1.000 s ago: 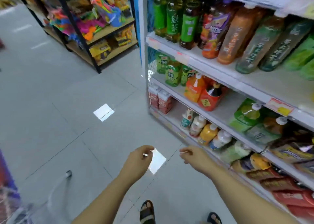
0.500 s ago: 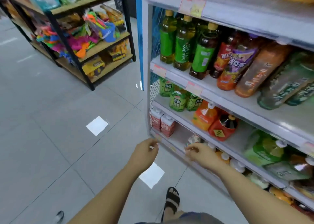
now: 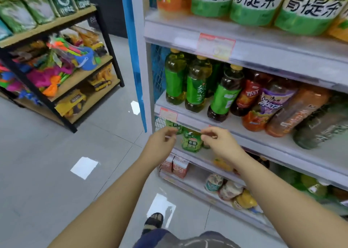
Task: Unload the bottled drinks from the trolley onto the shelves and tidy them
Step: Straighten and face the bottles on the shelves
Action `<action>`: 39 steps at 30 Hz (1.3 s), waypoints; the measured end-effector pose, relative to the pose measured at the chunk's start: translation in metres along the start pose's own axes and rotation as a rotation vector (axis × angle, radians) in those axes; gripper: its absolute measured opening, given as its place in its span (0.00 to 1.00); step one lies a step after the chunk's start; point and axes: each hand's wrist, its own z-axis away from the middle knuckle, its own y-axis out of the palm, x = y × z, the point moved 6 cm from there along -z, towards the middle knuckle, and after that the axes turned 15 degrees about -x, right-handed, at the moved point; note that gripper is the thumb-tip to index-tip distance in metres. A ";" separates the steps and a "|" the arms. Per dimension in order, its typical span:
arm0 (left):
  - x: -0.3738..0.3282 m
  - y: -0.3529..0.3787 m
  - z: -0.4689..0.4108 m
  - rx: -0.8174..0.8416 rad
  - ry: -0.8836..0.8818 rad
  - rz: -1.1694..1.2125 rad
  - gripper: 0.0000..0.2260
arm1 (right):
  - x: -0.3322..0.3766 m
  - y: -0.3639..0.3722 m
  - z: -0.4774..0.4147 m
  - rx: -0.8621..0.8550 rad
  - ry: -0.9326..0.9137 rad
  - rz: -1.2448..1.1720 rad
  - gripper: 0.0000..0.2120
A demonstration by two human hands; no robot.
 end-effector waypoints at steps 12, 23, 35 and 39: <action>-0.025 -0.012 -0.148 0.024 0.196 0.067 0.31 | 0.056 0.026 -0.061 -0.434 0.112 -0.110 0.28; -0.049 -0.005 -0.180 0.045 0.235 0.187 0.27 | 0.068 0.023 -0.094 -0.525 0.171 0.030 0.24; -0.037 -0.001 -0.180 0.240 0.215 0.252 0.31 | 0.062 0.035 -0.088 -0.682 0.197 -0.001 0.26; -0.043 0.005 -0.168 0.023 0.175 0.374 0.29 | 0.065 0.040 -0.077 -0.794 0.194 -0.003 0.26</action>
